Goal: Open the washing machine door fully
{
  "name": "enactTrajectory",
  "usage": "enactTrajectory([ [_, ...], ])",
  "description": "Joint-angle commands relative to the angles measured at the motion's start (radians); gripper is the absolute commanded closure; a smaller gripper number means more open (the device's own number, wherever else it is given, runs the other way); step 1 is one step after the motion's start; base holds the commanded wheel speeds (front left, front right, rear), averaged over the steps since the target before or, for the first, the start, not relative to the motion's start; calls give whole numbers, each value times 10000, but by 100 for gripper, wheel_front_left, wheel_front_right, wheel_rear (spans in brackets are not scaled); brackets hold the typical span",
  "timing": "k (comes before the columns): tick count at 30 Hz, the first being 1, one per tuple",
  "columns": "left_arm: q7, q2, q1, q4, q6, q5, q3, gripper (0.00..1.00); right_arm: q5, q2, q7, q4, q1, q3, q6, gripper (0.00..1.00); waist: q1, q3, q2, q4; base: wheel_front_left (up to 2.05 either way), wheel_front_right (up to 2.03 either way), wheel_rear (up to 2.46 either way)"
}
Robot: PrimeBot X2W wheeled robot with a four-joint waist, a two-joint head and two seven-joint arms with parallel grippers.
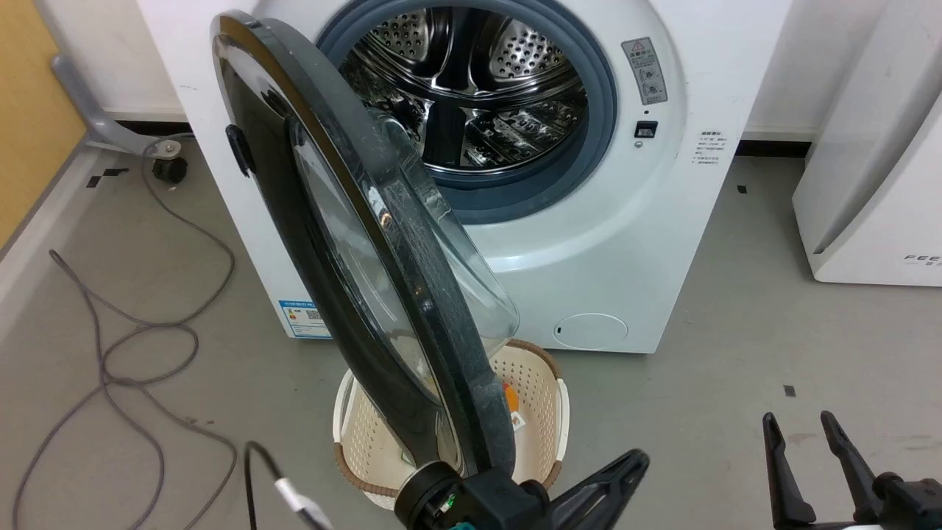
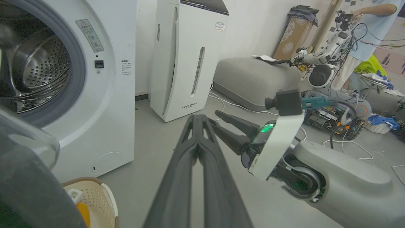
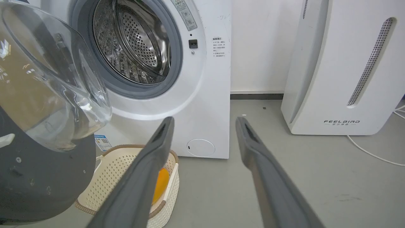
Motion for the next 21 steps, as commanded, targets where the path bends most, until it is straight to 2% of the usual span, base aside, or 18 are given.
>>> enactTrajectory([
  [1, -39, 35, 7, 256, -19, 83, 4, 100, -65, 43, -22, 8, -110, 4, 6, 0, 0, -6, 0, 9, 0, 0, 0],
  [6, -454, -232, -389, 1657, 232, 134, 162, 100, -78, 43, -1, 46, -141, 54, 6, 0, 0, -22, 0, 15, 0, 0, 0],
  [12, -1089, -467, -1031, 2896, 737, 153, 458, 100, -65, 43, 18, 73, -136, 137, 6, 0, 0, -43, 0, -77, 0, 0, 0],
  [13, -1363, -514, -1264, 3313, 932, 113, 577, 100, -61, 43, 31, 71, -111, 150, 6, 0, 0, -58, 0, -106, 0, 0, 0],
  [21, -2067, -582, -1582, 4295, 1475, -93, 637, 100, -30, 43, 107, 18, -49, 143, 6, 0, 0, -47, 0, -127, 0, 0, 0],
])
